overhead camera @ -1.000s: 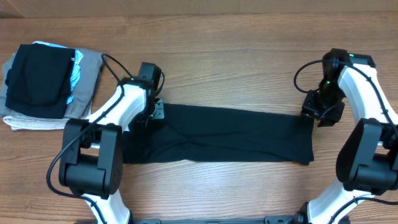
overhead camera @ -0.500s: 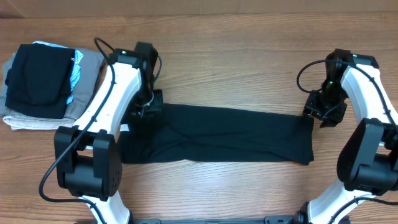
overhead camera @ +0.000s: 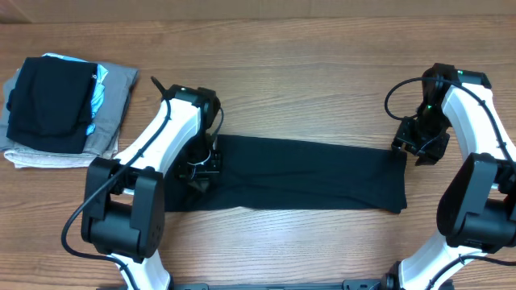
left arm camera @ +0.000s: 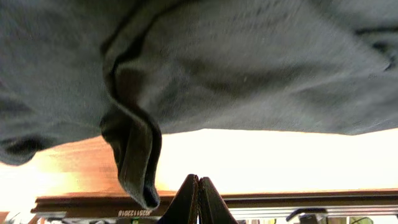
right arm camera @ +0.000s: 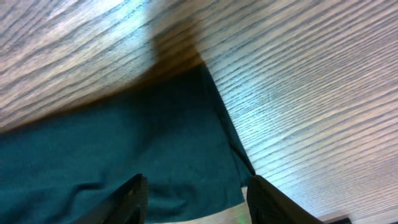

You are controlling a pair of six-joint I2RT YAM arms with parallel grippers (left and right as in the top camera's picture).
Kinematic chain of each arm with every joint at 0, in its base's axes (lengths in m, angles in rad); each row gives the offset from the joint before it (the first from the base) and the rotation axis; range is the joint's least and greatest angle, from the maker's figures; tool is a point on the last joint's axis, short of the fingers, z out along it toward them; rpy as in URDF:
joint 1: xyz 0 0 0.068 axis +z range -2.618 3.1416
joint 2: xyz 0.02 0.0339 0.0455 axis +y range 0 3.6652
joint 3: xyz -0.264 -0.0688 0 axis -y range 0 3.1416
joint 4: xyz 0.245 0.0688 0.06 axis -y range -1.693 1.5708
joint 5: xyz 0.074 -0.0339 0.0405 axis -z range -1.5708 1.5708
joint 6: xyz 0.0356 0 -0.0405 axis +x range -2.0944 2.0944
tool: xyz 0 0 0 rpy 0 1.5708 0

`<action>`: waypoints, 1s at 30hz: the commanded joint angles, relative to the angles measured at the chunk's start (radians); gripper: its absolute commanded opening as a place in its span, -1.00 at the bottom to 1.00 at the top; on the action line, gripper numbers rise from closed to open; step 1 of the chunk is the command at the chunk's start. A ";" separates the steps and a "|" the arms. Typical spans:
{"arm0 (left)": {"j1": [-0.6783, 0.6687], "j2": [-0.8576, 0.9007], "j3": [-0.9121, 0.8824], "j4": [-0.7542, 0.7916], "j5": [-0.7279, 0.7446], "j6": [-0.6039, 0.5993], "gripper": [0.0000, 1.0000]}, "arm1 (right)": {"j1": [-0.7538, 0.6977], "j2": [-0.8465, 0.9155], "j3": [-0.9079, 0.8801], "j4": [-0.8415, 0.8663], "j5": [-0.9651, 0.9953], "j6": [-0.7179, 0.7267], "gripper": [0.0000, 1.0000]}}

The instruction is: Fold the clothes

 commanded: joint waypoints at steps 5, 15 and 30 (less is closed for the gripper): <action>-0.012 -0.009 -0.068 -0.008 -0.090 -0.036 -0.90 | -0.003 -0.018 0.017 0.002 -0.008 0.005 0.12; 0.028 -0.009 -0.144 0.106 -0.193 -0.086 -0.92 | -0.003 -0.018 0.017 0.000 -0.011 0.005 0.12; 0.120 -0.007 -0.156 0.227 -0.241 -0.174 -0.88 | -0.003 -0.018 0.017 -0.010 -0.011 0.005 0.12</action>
